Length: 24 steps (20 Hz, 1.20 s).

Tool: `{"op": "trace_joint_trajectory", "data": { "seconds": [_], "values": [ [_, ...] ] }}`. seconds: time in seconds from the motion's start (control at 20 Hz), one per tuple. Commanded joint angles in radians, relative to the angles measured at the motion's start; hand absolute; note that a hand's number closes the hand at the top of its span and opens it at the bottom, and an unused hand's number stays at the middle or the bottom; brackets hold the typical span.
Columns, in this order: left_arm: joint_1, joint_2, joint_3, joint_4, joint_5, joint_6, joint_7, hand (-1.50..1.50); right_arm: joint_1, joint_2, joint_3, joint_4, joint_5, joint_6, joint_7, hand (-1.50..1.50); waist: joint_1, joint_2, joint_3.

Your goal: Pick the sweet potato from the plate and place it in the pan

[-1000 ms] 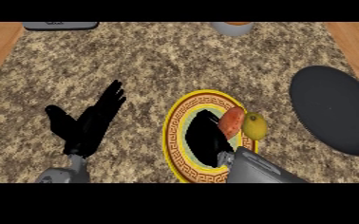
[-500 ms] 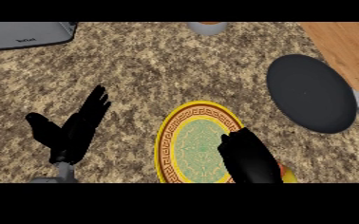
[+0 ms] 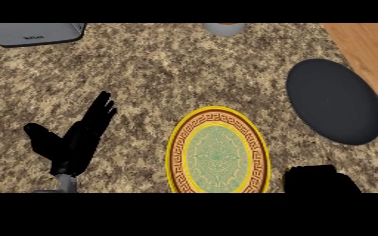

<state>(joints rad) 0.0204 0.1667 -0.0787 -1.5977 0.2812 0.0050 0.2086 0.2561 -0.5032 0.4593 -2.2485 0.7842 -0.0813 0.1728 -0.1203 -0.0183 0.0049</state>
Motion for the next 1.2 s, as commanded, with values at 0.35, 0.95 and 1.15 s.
{"op": "trace_joint_trajectory", "data": {
  "seconds": [0.35,0.95,1.15],
  "values": [
    [0.025,0.001,-0.038,-0.024,0.005,-0.058,-0.004,0.00,0.273,-0.103,-0.538,0.109,-0.565,-0.039,-0.391,1.50,0.097,0.014,-0.002],
    [-0.095,-0.036,-0.037,0.085,-0.021,-0.069,-0.007,0.00,-0.241,-0.048,-0.687,0.778,-0.505,-0.122,-0.551,1.50,0.138,0.024,-0.004],
    [-0.122,-0.091,-0.092,0.068,-0.082,-0.004,0.020,0.00,-0.399,-0.015,-0.728,1.035,-0.504,-0.189,-0.656,1.50,0.141,0.024,-0.003]
  ]
}}
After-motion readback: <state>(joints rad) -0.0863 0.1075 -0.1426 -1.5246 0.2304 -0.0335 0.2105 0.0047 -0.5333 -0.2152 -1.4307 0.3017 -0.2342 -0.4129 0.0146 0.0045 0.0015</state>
